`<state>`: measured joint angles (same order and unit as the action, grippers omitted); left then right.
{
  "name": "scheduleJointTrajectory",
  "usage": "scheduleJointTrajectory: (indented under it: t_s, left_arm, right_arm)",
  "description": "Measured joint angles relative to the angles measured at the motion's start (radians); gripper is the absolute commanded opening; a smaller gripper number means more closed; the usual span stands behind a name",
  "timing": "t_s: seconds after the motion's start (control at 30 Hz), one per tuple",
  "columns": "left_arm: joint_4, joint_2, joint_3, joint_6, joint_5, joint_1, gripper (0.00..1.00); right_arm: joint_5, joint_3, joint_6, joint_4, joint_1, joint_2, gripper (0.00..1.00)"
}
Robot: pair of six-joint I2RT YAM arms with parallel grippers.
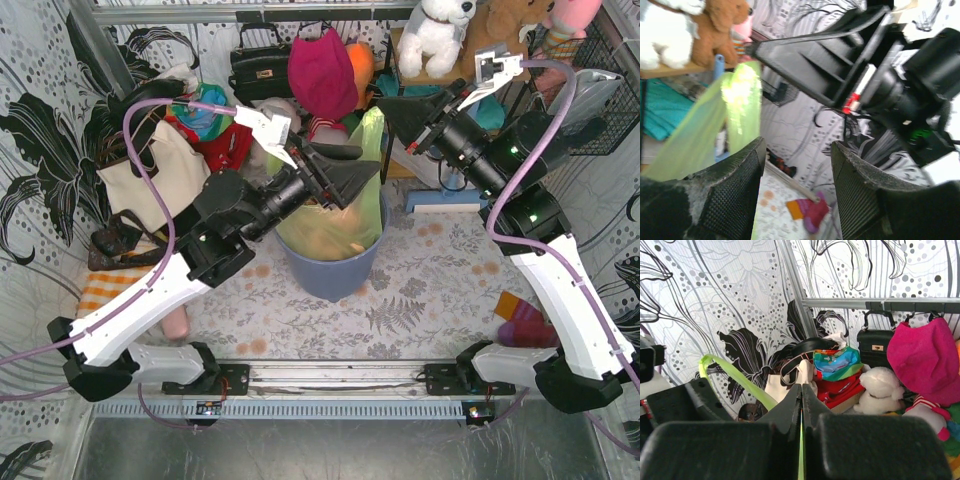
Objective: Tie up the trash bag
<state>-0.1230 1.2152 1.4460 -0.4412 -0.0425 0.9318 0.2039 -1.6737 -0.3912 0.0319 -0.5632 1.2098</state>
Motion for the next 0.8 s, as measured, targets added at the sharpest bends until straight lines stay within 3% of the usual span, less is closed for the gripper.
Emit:
scheduleJointTrajectory:
  t_s: [0.27,0.37,0.5,0.67,0.8]
  left_arm:
    - [-0.117,0.030,-0.037,0.214,0.113,0.000,0.68]
    - [-0.156,0.031,-0.051,0.286,0.124,0.000,0.67]
    - [-0.184,0.038,-0.056,0.359,0.128,0.000,0.61]
    - [-0.201,0.055,-0.063,0.400,0.130,0.000,0.56]
    - [-0.208,0.079,-0.061,0.402,0.140,0.001,0.55]
  right_arm:
    - [0.024,0.002,-0.004,-0.025,0.000,-0.016,0.02]
    - [0.027,-0.005,0.005,-0.013,0.000,-0.021,0.27]
    - [0.019,-0.083,0.067,0.077,0.000,-0.002,0.40]
    - [0.020,-0.243,0.167,0.217,0.000,0.056,0.42]
    - [0.019,-0.260,0.201,0.269,0.000,0.061,0.42]
